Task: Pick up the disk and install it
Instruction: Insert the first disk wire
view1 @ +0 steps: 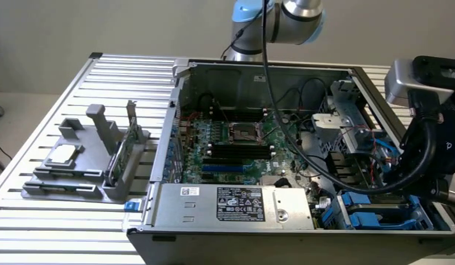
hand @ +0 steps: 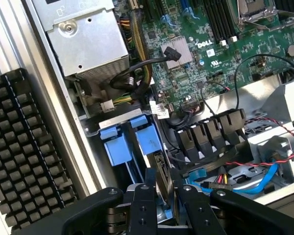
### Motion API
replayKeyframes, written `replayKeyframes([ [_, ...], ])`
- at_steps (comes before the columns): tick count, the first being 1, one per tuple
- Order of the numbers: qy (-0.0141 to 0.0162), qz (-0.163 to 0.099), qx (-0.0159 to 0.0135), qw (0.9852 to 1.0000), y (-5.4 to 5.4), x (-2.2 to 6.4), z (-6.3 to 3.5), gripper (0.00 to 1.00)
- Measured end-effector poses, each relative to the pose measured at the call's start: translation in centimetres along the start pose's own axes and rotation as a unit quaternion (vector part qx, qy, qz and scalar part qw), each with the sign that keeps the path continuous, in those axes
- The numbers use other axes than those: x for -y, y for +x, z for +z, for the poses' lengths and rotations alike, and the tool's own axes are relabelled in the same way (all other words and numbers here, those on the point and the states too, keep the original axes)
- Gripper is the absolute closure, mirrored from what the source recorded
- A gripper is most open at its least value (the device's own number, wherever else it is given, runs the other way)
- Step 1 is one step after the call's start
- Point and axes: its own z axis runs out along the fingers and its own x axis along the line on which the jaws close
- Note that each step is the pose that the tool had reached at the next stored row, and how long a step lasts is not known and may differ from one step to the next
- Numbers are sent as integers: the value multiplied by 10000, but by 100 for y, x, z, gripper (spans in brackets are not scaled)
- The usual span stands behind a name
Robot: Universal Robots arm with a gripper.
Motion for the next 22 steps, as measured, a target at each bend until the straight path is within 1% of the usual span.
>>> replayKeyframes([
  [3,20,235,2,9997,0,0,0,75],
  [6,42,479,2,9988,1,-1,0,75],
  [8,58,651,4,9979,0,-1,0,75],
  [11,83,923,6,9957,0,-1,0,75],
  [13,99,1097,7,9939,0,-1,0,75],
  [15,115,1270,8,9918,0,0,0,75],
  [19,150,1633,11,9865,0,0,0,75],
  [22,175,1902,13,9816,1,-1,0,75],
])
